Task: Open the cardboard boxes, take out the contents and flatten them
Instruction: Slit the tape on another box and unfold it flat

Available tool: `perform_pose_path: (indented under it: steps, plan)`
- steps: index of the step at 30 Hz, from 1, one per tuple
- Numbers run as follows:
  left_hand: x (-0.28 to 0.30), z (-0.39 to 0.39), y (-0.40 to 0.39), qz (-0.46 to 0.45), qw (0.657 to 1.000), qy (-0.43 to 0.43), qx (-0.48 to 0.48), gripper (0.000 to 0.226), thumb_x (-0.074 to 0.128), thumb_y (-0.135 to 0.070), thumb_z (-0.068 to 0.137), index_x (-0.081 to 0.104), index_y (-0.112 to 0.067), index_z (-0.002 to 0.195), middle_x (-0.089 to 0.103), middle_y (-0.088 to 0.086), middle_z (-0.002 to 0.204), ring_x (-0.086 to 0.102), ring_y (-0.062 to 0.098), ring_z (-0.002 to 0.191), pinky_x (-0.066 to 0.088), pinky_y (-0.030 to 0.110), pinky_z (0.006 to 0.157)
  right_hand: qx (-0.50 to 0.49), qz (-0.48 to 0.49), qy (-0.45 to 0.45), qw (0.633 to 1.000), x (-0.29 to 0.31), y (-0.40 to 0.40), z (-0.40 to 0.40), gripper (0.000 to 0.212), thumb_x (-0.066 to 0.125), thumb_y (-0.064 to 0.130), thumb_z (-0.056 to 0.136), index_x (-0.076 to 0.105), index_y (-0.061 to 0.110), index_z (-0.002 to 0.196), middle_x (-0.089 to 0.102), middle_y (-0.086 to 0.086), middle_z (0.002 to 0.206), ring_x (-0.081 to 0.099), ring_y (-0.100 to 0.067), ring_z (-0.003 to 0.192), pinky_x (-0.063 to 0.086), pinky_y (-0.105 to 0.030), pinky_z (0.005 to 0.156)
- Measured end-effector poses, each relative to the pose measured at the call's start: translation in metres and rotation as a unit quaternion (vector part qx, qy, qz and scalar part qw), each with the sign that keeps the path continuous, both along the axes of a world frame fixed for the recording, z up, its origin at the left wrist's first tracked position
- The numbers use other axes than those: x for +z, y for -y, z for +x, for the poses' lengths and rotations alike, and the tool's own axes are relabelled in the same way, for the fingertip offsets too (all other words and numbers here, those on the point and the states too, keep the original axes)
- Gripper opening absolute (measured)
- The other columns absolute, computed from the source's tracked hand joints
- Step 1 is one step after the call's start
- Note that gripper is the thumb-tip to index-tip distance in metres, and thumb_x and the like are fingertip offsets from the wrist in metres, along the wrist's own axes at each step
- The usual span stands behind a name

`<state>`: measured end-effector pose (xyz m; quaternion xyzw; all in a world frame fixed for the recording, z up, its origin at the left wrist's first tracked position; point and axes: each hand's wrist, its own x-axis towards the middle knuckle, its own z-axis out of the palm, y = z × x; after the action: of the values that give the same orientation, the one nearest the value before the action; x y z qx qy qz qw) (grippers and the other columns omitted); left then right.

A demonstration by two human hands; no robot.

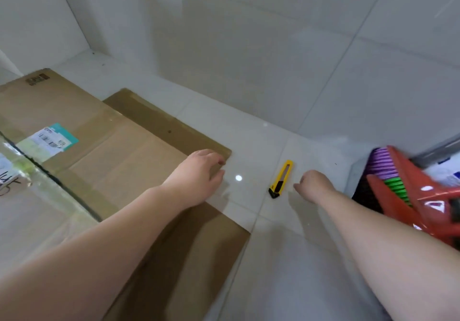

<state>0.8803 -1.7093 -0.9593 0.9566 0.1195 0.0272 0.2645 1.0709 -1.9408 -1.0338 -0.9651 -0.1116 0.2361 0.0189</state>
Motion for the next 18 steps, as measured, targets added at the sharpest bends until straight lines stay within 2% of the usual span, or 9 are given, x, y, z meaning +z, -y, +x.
perform_pose_path:
  steps: [2,4,6,8,9,11,13,15,18]
  plan:
    - [-0.005,0.002,0.005,0.002,1.0,-0.008,-0.013,0.029,0.05,-0.024,0.094,0.06,-0.015,0.119,0.056,-0.003,0.125,0.046,0.016,0.122,0.032,0.025,0.104,-0.012,-0.005,-0.02,1.0,-0.017,0.001,0.005,0.027,0.059,0.033,0.089,0.062,0.007,0.083,0.061,-0.012,0.087,0.061,-0.03,0.092,0.038,-0.024,0.066]
    - [-0.012,0.003,0.007,0.032,0.999,-0.009,-0.026,0.026,0.049,-0.022,0.093,0.063,-0.016,0.115,0.06,-0.004,0.121,0.05,0.014,0.119,0.019,0.026,0.114,-0.009,0.017,-0.028,0.999,-0.026,-0.011,0.006,0.029,0.059,0.029,0.089,0.053,0.009,0.069,0.055,-0.009,0.075,0.056,-0.029,0.082,0.034,-0.025,0.06]
    - [-0.017,0.004,0.009,0.053,0.998,-0.004,-0.026,0.025,0.048,-0.021,0.092,0.064,-0.019,0.112,0.062,-0.007,0.118,0.051,0.011,0.118,0.009,0.028,0.117,-0.006,0.033,-0.018,0.999,-0.031,-0.027,0.006,0.023,0.06,0.028,0.089,0.056,0.008,0.078,0.059,-0.014,0.083,0.06,-0.032,0.09,0.035,-0.026,0.063]
    - [-0.019,0.006,0.011,0.051,0.999,0.004,-0.019,0.024,0.049,-0.021,0.092,0.065,-0.02,0.11,0.061,-0.009,0.118,0.05,0.009,0.118,0.005,0.025,0.116,-0.022,0.048,-0.003,0.999,-0.041,-0.036,0.005,0.031,0.061,0.032,0.088,0.06,0.002,0.096,0.066,-0.019,0.1,0.062,-0.034,0.1,0.036,-0.028,0.066]
    - [-0.02,0.006,0.012,0.044,0.999,0.011,-0.017,0.023,0.049,-0.02,0.092,0.065,-0.02,0.109,0.062,-0.008,0.116,0.05,0.009,0.117,0.005,0.024,0.115,-0.033,0.059,-0.002,0.998,-0.046,-0.037,0.004,0.034,0.062,0.035,0.088,0.06,0.002,0.096,0.066,-0.02,0.102,0.062,-0.034,0.1,0.037,-0.029,0.067]
    - [-0.02,0.006,0.014,0.027,0.999,0.026,-0.018,0.021,0.051,-0.016,0.091,0.067,-0.017,0.105,0.064,-0.006,0.113,0.054,0.012,0.112,0.01,0.021,0.113,-0.064,0.088,-0.009,0.994,-0.057,-0.036,0.002,0.042,0.064,0.04,0.085,0.057,-0.001,0.094,0.065,-0.022,0.103,0.062,-0.034,0.099,0.039,-0.03,0.067]
    - [-0.018,0.003,0.016,0.007,0.999,0.034,-0.02,0.021,0.052,-0.013,0.09,0.068,-0.014,0.104,0.064,-0.004,0.113,0.054,0.013,0.109,0.019,0.018,0.108,-0.109,0.116,-0.007,0.987,-0.063,-0.036,0.001,0.057,0.069,0.041,0.082,0.051,-0.005,0.11,0.062,-0.023,0.11,0.059,-0.036,0.105,0.043,-0.035,0.074]
    - [-0.016,-0.001,0.017,-0.012,0.999,0.031,-0.017,0.021,0.051,-0.013,0.091,0.067,-0.015,0.105,0.061,-0.006,0.115,0.052,0.01,0.11,0.028,0.013,0.097,-0.122,0.118,0.003,0.985,-0.066,-0.038,-0.001,0.062,0.073,0.033,0.079,0.043,-0.004,0.119,0.059,-0.024,0.113,0.057,-0.038,0.109,0.045,-0.037,0.081]
    - [-0.011,-0.005,0.011,-0.038,0.999,0.021,-0.004,0.021,0.051,-0.014,0.091,0.067,-0.016,0.104,0.06,-0.009,0.115,0.053,0.006,0.099,0.039,0.016,0.087,-0.142,0.118,0.013,0.983,-0.07,-0.041,-0.003,0.035,0.062,0.01,0.082,0.045,-0.002,0.11,0.061,-0.023,0.107,0.059,-0.039,0.108,0.047,-0.039,0.083]
